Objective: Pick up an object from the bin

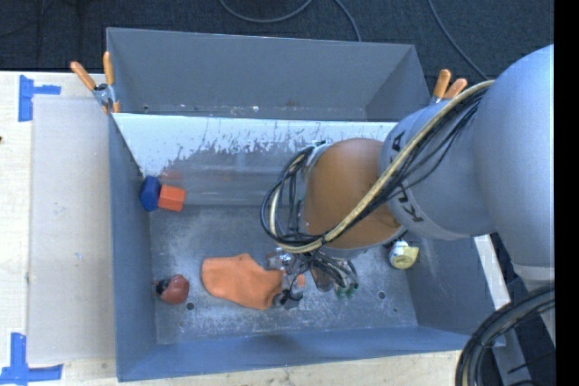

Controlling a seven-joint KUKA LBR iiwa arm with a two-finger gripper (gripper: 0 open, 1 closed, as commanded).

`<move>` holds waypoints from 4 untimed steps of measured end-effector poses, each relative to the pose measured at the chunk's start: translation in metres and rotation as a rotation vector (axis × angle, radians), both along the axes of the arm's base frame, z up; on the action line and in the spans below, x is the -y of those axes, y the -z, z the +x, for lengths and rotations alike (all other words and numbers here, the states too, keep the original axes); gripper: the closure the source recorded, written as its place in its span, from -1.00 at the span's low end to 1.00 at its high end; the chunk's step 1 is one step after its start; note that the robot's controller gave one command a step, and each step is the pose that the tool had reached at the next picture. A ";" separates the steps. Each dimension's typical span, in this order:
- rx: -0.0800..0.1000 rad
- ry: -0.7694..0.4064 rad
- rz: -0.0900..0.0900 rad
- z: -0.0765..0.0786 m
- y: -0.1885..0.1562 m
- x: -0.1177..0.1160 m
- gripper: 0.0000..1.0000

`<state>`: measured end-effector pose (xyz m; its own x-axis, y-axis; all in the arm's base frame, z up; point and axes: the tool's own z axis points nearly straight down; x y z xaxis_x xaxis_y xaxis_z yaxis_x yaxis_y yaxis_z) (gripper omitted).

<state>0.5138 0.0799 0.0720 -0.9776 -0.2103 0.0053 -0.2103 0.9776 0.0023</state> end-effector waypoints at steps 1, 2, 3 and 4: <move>0.000 0.000 0.000 0.000 0.000 0.000 -1.00; 0.000 0.001 0.000 0.000 0.000 0.000 1.00; 0.000 0.002 0.000 0.000 0.000 0.000 1.00; 0.000 0.002 0.000 0.000 0.000 0.000 1.00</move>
Offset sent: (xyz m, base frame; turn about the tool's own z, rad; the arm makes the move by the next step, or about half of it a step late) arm 0.0000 0.0000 0.0000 0.0000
